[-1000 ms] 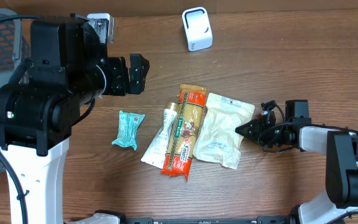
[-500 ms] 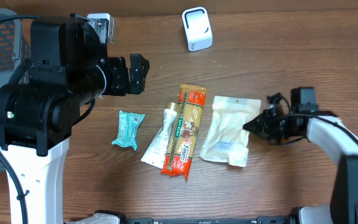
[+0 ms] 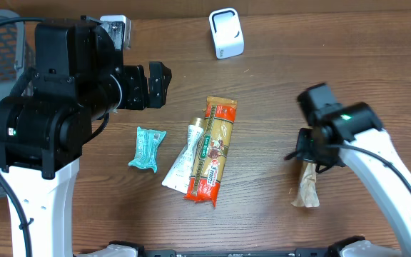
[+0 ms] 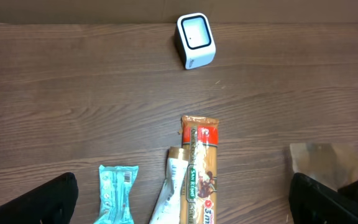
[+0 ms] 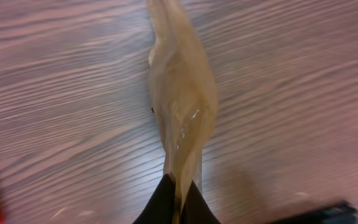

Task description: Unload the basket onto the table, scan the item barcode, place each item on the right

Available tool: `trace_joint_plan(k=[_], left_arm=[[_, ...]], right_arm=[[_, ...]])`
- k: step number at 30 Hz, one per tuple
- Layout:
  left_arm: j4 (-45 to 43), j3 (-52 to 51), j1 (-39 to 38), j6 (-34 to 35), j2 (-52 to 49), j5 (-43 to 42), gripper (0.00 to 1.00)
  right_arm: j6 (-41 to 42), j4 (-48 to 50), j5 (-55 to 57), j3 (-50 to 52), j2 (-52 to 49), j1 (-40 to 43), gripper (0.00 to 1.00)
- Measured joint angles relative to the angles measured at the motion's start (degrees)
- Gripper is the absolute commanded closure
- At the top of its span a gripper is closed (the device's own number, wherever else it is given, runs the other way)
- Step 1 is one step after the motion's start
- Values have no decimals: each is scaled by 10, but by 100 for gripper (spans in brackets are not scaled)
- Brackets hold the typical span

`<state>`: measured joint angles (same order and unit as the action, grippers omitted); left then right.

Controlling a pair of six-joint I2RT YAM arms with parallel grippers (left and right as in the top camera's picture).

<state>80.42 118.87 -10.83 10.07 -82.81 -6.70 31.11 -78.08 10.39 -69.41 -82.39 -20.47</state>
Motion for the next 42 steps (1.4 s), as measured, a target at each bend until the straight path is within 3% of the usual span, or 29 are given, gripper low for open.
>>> trace_joint_plan(k=[5, 10, 12, 14, 15, 16, 24, 30, 39, 42], left_arm=[[0, 0, 0, 0, 0, 0, 0], [0, 0, 0, 0, 0, 0, 0], [0, 0, 0, 0, 0, 0, 0], [0, 0, 0, 0, 0, 0, 1], [0, 0, 0, 0, 0, 0, 0], [0, 0, 0, 0, 0, 0, 0], [0, 0, 0, 0, 0, 0, 0], [0, 0, 0, 0, 0, 0, 0], [0, 0, 0, 0, 0, 0, 0], [0, 0, 0, 0, 0, 0, 0]], right_arm=[[26, 14, 47, -5, -104, -29, 96], [28, 85, 24, -6, -187, -69, 86], [26, 121, -11, -6, -208, -90, 69], [24, 139, -40, -6, -215, -108, 37], [19, 141, -52, -7, -215, -117, 27], [17, 141, -60, -11, -215, -123, 25], [3, 115, -100, -56, -212, -105, 25], [-19, 99, -131, -60, -138, -16, 25], [-202, 33, -315, -64, -2, 198, 20], [-235, 47, -352, -38, -1, 203, 20]])
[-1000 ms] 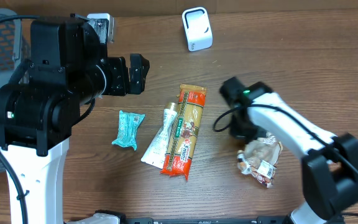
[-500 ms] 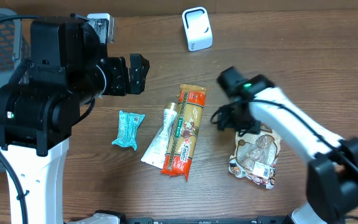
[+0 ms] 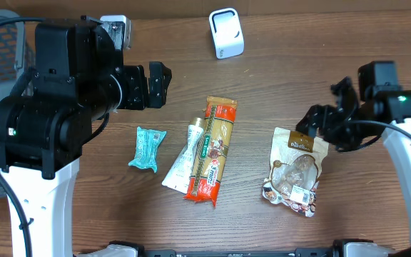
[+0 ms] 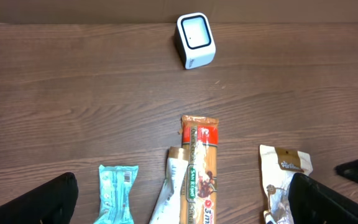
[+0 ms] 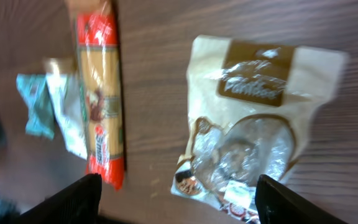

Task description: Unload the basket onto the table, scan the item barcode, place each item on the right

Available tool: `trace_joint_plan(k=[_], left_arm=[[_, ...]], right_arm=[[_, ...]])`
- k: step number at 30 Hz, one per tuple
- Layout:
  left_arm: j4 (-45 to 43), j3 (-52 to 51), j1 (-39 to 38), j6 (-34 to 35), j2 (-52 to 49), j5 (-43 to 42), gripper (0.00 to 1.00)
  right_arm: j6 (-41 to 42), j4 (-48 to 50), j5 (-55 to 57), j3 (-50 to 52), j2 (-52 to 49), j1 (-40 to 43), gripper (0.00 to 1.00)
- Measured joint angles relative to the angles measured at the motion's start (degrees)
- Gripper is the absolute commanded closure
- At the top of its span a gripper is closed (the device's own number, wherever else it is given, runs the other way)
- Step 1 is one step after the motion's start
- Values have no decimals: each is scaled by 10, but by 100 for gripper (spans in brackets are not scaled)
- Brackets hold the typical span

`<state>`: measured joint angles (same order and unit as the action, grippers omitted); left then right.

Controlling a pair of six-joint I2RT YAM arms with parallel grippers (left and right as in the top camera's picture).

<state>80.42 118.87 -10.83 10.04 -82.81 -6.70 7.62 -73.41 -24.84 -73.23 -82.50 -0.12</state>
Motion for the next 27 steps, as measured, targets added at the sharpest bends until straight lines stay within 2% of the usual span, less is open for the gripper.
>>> trace_joint_plan(k=[4, 8, 12, 21, 27], left_arm=[[0, 0, 0, 0, 0, 0, 0], [0, 0, 0, 0, 0, 0, 0], [0, 0, 0, 0, 0, 0, 0], [0, 0, 0, 0, 0, 0, 0], [0, 0, 0, 0, 0, 0, 0]], right_arm=[[-11, 72, -33, 87, -1, -53, 20], [20, 156, -47, 165, -6, -128, 20], [61, 209, -47, 200, -7, -199, 20], [137, 222, 1, 220, -39, -338, 17], [191, 134, 61, 232, -53, -340, 11]])
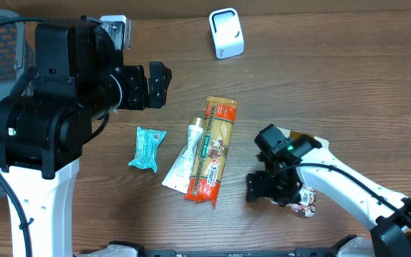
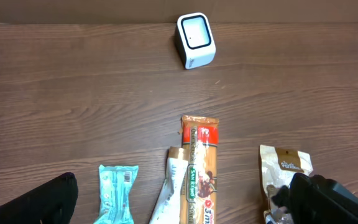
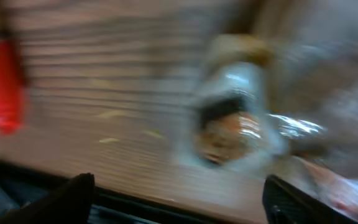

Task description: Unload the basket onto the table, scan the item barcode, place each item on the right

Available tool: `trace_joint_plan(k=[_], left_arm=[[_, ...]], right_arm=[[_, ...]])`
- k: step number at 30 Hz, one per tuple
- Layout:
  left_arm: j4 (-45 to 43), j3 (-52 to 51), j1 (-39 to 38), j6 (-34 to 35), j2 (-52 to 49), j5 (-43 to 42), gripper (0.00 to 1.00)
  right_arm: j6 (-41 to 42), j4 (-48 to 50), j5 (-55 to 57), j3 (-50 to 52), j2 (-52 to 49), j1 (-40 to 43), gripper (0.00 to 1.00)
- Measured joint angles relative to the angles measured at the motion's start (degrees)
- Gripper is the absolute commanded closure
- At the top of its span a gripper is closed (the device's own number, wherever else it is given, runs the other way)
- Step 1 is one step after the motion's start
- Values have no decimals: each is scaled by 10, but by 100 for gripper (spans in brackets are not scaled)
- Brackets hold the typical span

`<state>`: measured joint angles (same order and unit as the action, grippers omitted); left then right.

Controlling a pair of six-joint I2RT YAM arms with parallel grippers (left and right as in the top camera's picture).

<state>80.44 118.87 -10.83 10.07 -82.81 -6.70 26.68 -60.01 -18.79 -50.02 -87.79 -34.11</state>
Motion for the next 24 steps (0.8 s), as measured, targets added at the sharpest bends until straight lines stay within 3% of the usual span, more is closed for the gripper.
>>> trace_joint_plan(k=[5, 14, 20, 24], left_arm=[[0, 0, 0, 0, 0, 0, 0], [0, 0, 0, 0, 0, 0, 1], [0, 0, 0, 0, 0, 0, 0], [0, 0, 0, 0, 0, 0, 0]], right_arm=[[38, -46, 67, 0, 0, 55, 9], [58, -10, 130, 0, 0, 188, 13], [59, 13, 174, 0, 0, 206, 14], [28, 55, 146, 0, 0, 206, 14]])
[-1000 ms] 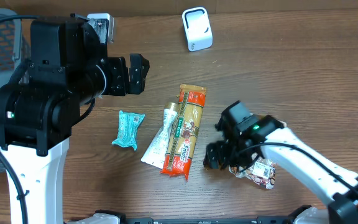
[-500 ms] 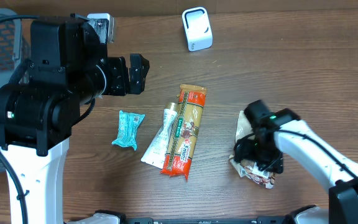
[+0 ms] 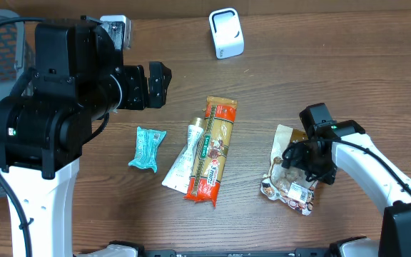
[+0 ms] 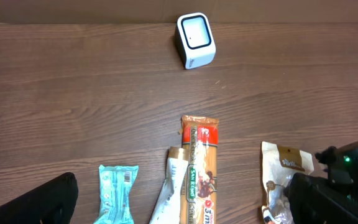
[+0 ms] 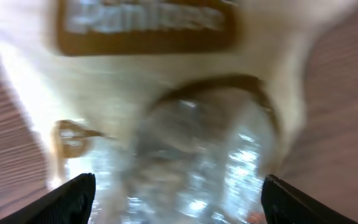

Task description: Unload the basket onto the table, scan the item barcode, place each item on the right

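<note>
A brown snack pouch [image 3: 289, 187] lies flat at the table's right, and also shows in the left wrist view [image 4: 281, 168]. My right gripper [image 3: 307, 160] hangs low over its middle, open. The blurred pouch [image 5: 166, 93] fills the right wrist view, between the spread fingertips [image 5: 67, 200]. The white scanner [image 3: 226, 33] stands at the far middle. My left gripper [image 3: 157, 84] is open and high at the left, its fingers [image 4: 45, 200] far apart with nothing between them.
Around the table's middle lie an orange pasta pack [image 3: 213, 151], a white tube [image 3: 185, 157] against its left side, and a teal bar [image 3: 147, 148] further left. A grey basket edge stands at far left.
My right gripper has moved from the pouch's lower left end to over its middle, still open. More of the pouch shows now. The left arm and the other items have not moved.
My right gripper was shut on the pouch's edge, holding it edge-up at the right. Then the pouch lay flat, label up, with the gripper open beside it on the right. Then the gripper was low at its lower left end, and now over its middle.
</note>
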Available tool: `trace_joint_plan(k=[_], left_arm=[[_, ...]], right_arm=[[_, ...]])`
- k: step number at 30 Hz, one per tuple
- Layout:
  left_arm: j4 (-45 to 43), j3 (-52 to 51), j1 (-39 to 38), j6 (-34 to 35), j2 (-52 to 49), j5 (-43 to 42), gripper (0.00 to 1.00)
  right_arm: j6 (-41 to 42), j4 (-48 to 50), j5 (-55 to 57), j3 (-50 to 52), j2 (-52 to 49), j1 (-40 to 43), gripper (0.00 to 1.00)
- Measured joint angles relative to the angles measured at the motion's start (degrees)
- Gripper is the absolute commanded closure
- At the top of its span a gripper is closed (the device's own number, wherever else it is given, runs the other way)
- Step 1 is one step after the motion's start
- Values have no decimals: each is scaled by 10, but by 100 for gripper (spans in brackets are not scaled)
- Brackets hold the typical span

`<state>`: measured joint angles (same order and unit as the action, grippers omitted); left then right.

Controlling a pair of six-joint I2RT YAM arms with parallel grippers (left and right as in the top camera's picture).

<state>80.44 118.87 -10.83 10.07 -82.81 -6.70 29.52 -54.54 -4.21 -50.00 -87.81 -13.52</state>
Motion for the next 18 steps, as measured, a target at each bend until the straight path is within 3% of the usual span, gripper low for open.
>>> trace_joint_plan(k=[5, 11, 14, 18], left_arm=[[0, 0, 0, 0, 0, 0, 0], [0, 0, 0, 0, 0, 0, 1], [0, 0, 0, 0, 0, 0, 0], [0, 0, 0, 0, 0, 0, 1]], right_arm=[[-8, 11, -16, 2, -3, -1, 14], [-17, 65, -3, 31, -29, -1, 23], [-57, 95, 7, 36, -33, -1, 30], [-140, 144, 27, 36, -33, -1, 30]])
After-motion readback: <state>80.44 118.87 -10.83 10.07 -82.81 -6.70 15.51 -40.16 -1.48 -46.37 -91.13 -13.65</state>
